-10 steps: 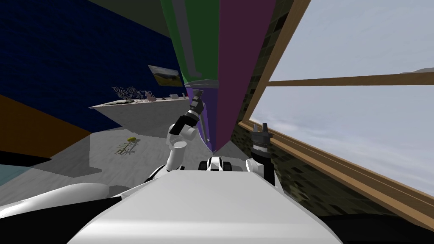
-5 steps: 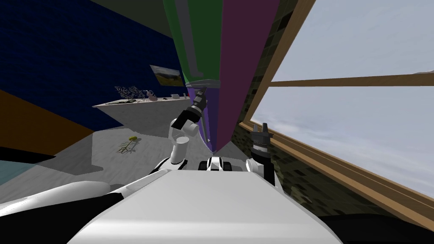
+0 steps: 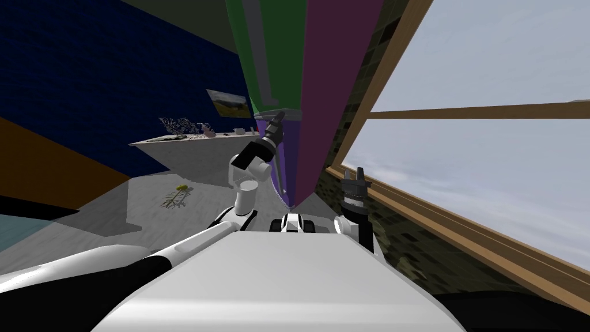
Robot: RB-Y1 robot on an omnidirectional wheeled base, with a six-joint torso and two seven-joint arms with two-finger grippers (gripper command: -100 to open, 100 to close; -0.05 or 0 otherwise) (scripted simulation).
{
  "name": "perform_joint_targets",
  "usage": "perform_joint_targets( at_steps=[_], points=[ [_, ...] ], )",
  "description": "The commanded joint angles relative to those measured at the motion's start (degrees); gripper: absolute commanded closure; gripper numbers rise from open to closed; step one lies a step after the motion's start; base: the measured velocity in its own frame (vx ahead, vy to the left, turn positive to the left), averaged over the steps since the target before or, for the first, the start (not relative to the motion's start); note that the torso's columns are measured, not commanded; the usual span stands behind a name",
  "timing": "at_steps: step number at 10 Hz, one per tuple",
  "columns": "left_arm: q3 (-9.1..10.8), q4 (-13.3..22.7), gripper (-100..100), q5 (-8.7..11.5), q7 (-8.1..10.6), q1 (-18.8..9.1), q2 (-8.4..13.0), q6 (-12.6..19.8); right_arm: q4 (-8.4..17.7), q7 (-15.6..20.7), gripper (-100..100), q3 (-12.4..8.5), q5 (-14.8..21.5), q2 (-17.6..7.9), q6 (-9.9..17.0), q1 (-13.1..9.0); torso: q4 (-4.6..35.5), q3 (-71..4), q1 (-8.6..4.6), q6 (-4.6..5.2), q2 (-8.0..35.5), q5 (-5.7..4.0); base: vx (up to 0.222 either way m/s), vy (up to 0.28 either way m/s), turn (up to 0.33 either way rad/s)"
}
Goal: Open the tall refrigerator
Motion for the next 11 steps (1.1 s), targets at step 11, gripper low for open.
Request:
perform_joint_targets(
  at_steps=[11],
  points=[
    [0.52,2.13,-100,-2.72,-8.30,-18.31,0.72,19.12,0.00,0.00,0,0.00,0.00,0.00,0.00,0.00,-0.01,-0.01,0.51,-0.30,0.03,0.25,0.012,0.031,0.017]
  ],
)
